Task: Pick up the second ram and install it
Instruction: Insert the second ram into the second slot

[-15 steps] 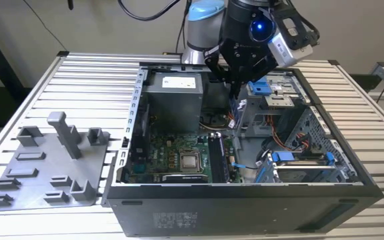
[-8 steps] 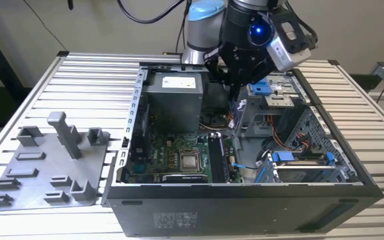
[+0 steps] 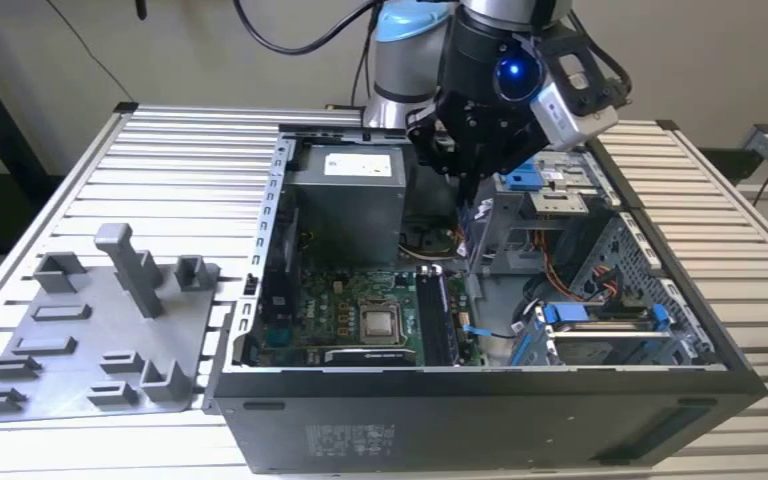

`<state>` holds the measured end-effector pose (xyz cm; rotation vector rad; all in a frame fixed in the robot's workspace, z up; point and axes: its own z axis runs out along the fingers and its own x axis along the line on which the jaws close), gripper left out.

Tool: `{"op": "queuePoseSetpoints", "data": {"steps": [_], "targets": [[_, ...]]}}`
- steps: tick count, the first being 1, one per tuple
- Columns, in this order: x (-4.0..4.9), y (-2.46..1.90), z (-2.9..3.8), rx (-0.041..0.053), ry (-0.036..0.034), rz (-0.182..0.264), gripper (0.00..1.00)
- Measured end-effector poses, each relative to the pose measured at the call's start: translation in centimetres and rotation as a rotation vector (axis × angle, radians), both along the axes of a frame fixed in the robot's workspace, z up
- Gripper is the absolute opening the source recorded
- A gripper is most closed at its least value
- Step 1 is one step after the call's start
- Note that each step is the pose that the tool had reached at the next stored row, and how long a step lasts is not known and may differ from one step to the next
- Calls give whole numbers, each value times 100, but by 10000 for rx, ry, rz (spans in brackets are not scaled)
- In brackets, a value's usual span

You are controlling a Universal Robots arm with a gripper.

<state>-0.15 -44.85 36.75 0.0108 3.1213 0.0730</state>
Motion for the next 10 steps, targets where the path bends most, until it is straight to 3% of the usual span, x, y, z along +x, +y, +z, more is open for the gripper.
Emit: {"op": "queuePoseSetpoints", "data": {"steps": [10], "targets": [[0,-1,-126,-12,0,-52,14]]}}
